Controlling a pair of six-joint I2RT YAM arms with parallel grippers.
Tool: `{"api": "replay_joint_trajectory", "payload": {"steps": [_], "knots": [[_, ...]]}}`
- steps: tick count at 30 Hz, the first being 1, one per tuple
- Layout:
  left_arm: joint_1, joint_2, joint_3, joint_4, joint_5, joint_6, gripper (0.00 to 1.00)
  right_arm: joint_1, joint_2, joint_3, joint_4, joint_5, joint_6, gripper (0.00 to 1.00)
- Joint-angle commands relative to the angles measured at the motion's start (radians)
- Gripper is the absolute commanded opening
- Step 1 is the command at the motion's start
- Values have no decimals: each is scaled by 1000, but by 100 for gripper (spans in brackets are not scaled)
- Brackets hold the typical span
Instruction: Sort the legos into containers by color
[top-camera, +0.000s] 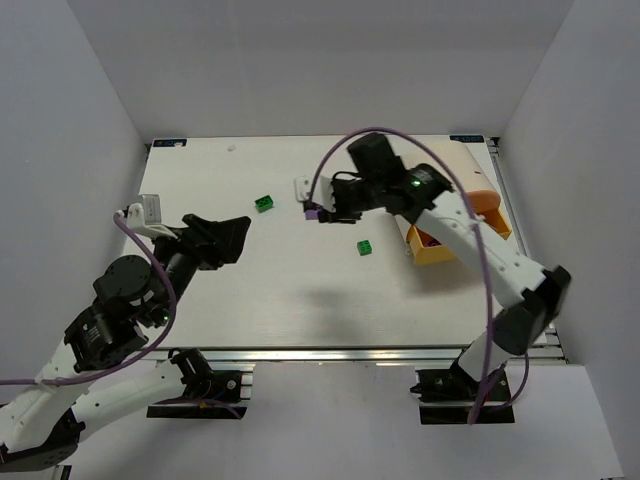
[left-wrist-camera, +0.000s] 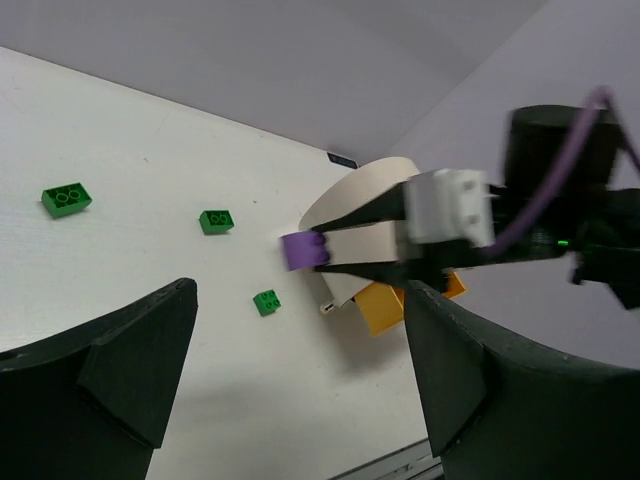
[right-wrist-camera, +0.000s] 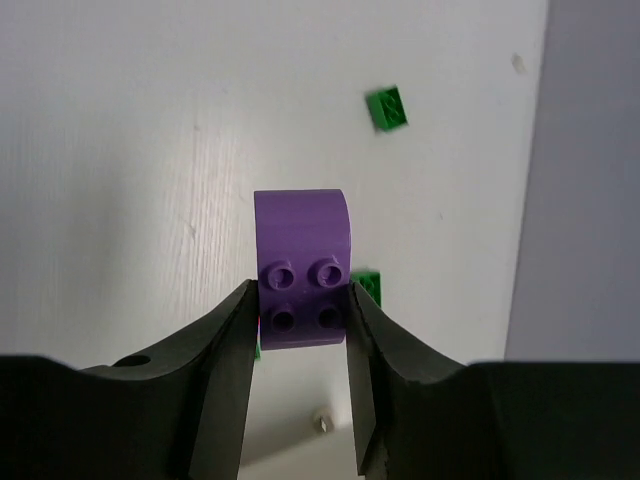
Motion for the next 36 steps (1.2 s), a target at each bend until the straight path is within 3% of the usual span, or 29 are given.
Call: {"api": "replay_joint_trajectory", "payload": {"steps": [1, 13, 21, 28, 31, 32, 34, 35, 36], "knots": [[-4, 52, -25, 92, 17, 54, 94, -48, -114, -87, -37, 82, 72, 0], [6, 380, -2, 219, 236, 181, 94, -248, -487, -297, -194, 360, -37, 0], [6, 500, -4, 247, 282, 220, 95, -366, -547, -440, -225, 421, -161, 0], [16, 477, -33, 242, 296, 197, 95, -447, -503, -486, -194, 443, -247, 0], [16, 451, -64, 248, 293, 172, 95, -476, -480, -484, -156, 446, -249, 15], [16, 445, -77, 255, 293, 169, 95, -480, -463, -477, -159, 438, -244, 31], [16, 434, -88, 256, 293, 154, 95, -496, -450, -458, -171, 417, -229, 45], [16, 432, -91, 261, 293, 151, 95, -499, -441, -454, -174, 412, -221, 65], [16, 431, -96, 261, 293, 149, 95, -507, -440, -451, -171, 400, -214, 75]]}}
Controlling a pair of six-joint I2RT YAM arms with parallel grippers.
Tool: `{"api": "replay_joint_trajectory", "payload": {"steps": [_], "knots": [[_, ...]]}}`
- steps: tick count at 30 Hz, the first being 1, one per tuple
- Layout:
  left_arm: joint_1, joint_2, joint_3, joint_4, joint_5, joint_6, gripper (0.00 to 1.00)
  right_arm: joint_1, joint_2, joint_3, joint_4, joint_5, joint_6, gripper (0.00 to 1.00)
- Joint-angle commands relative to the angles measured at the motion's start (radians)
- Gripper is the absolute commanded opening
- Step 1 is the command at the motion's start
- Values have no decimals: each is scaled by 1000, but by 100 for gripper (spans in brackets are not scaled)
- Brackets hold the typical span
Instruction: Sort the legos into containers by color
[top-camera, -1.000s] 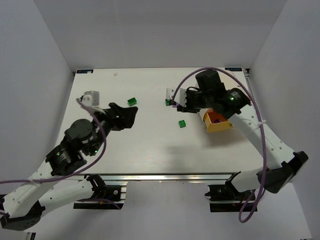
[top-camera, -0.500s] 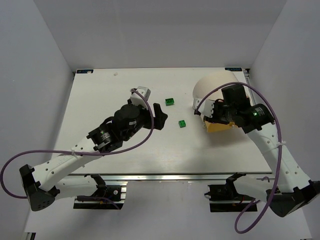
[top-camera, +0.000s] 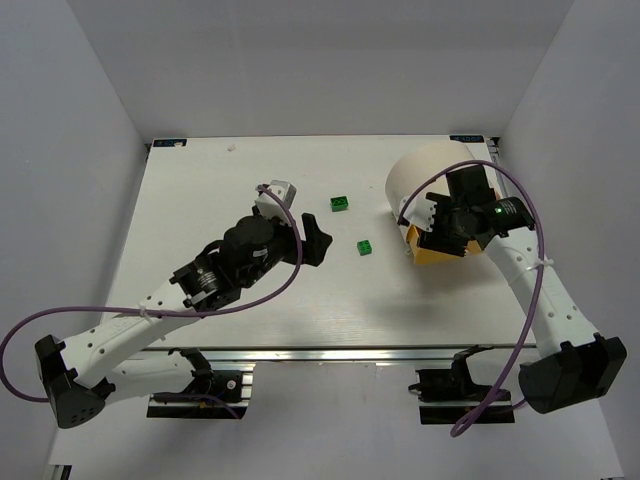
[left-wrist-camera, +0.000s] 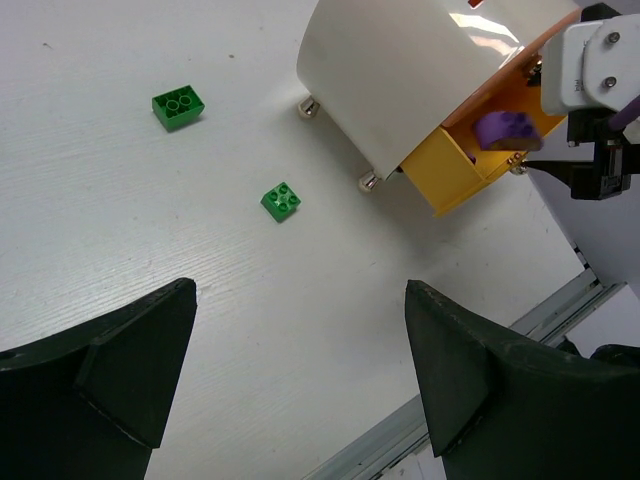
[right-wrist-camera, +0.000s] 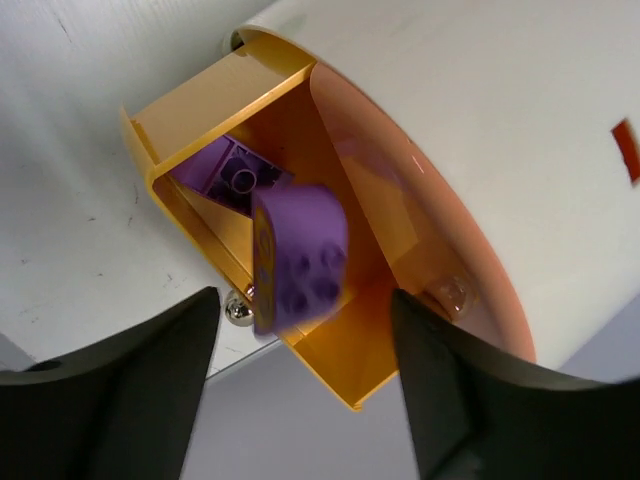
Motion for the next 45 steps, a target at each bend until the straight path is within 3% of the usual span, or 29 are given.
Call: {"api": "replay_joint_trajectory", "payload": {"steps": [1, 4, 6, 7, 10, 11, 15, 20, 26, 37, 45], "knots": [[6, -30, -11, 27, 13, -28, 95, -21, 12, 41, 13, -20, -54, 77], [6, -28, -14, 27, 13, -32, 95, -37, 2, 43, 30, -38, -53, 76], [6, -28, -14, 30, 12, -34, 95, -45, -2, 54, 33, -78, -47, 68], [6, -28, -14, 30, 13, -34, 95, -57, -4, 63, 28, -92, -40, 51], [6, -25, -13, 27, 12, -34, 95, -78, -27, 92, 5, -194, -23, 17], [6, -22, -13, 30, 15, -33, 95, -81, -48, 81, -2, -225, -38, 1], [6, -10, -10, 35, 21, -33, 95, -115, -94, 5, -57, -380, -107, 0], [6, -2, -1, 39, 24, -25, 95, -149, -56, -14, -318, -535, -292, 0], [6, 2, -1, 42, 22, -22, 95, -160, 1, -58, -306, -548, -320, 0], [6, 36, 19, 50, 15, -11, 95, -158, 71, -182, 273, -216, -60, 0], [15, 56, 16, 68, 21, -14, 95, -161, 65, -216, 424, -198, -34, 0]]}}
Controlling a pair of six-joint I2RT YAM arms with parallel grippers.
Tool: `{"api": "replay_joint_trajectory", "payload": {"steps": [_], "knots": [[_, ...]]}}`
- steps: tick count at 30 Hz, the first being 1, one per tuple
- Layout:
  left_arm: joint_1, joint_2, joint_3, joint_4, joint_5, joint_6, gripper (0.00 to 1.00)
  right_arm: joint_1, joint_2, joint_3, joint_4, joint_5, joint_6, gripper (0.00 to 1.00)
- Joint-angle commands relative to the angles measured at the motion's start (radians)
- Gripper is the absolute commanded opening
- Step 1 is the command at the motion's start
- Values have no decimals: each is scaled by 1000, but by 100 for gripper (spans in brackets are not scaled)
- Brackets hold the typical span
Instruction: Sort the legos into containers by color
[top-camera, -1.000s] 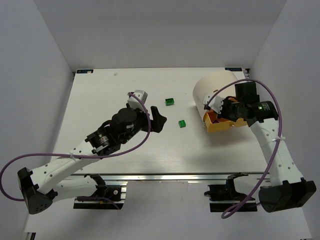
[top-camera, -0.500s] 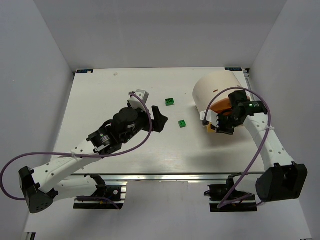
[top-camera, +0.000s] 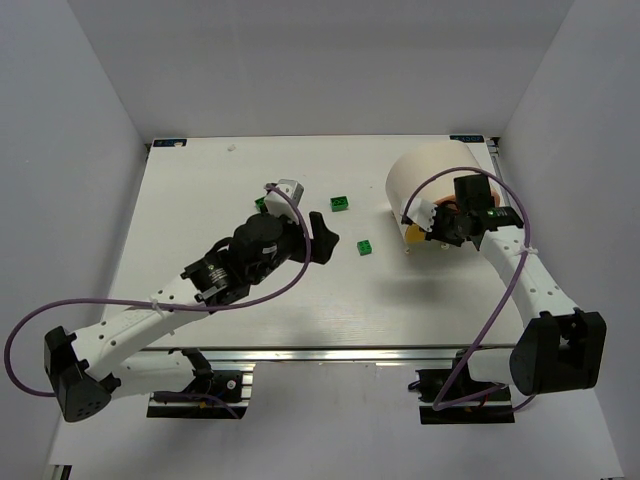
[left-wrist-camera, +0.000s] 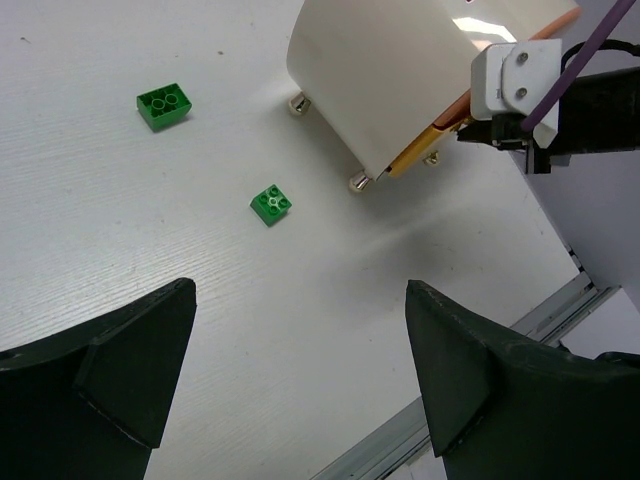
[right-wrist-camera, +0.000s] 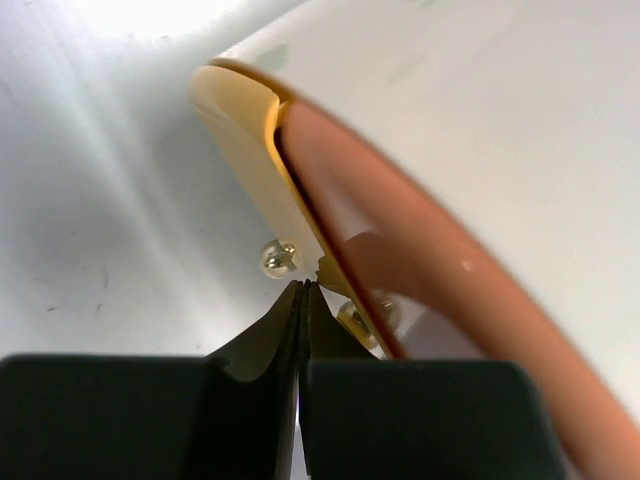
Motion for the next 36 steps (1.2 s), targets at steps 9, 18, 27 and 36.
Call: {"api": "replay_joint_trajectory", "payload": {"steps": [9, 18, 27, 36], "knots": [[22, 47, 34, 41, 52, 2, 95, -29, -93, -10, -20, -212, 6, 0], [32, 71, 40, 63, 96, 0, 95, -58, -360, -191, 300, -324, 732, 0], [50, 68, 28, 64, 119, -9, 95, -115, -302, -234, 87, -169, 865, 7], [50, 56, 5, 78, 124, -26, 95, -194, -337, -363, 194, -133, 840, 47]]}}
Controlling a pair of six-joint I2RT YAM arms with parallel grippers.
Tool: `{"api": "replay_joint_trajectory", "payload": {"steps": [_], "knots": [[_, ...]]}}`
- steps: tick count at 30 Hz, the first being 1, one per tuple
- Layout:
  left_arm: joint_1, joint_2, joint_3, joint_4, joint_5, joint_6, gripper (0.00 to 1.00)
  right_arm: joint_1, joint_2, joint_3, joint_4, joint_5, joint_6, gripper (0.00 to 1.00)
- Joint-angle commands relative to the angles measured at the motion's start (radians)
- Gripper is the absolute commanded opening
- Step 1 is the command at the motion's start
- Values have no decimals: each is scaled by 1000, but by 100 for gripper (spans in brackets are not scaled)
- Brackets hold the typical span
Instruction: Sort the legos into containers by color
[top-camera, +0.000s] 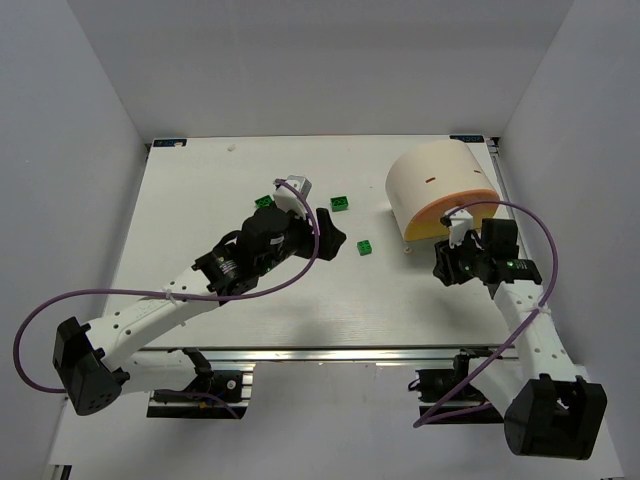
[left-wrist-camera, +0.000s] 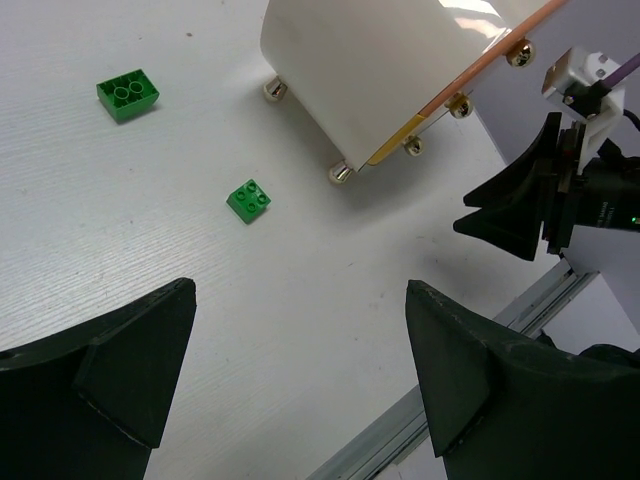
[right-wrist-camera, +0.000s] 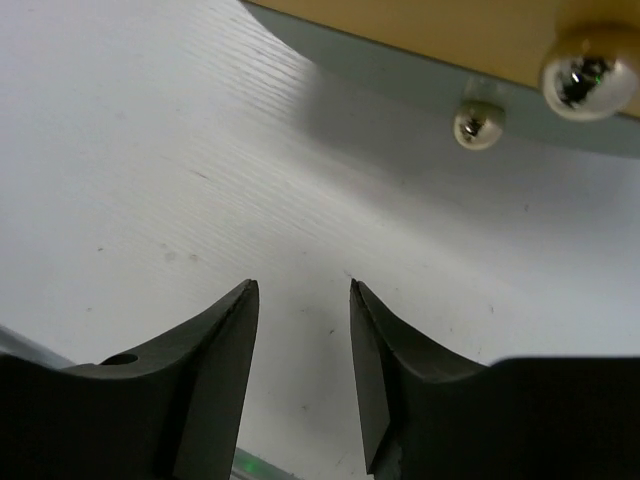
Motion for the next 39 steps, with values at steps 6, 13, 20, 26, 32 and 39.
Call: {"api": "replay_joint_trajectory", "payload": {"steps": [6, 13, 20, 26, 32, 39], "knots": [[5, -22, -4, 23, 13, -9, 95, -60, 37, -90, 235, 100, 81, 49], [5, -16, 4, 13, 16, -9, 95, -91, 76, -182, 476, 100, 180, 49], [14, -13, 11, 3, 12, -14, 95, -128, 133, -237, 699, 69, 340, 50], [14, -5, 22, -7, 5, -17, 95, -134, 174, -261, 799, 59, 391, 49], [14, 4, 25, -7, 2, -22, 95, -145, 180, -305, 884, 60, 516, 48], [14, 27, 48, -15, 10, -20, 95, -146, 229, -328, 954, 72, 590, 47]]}}
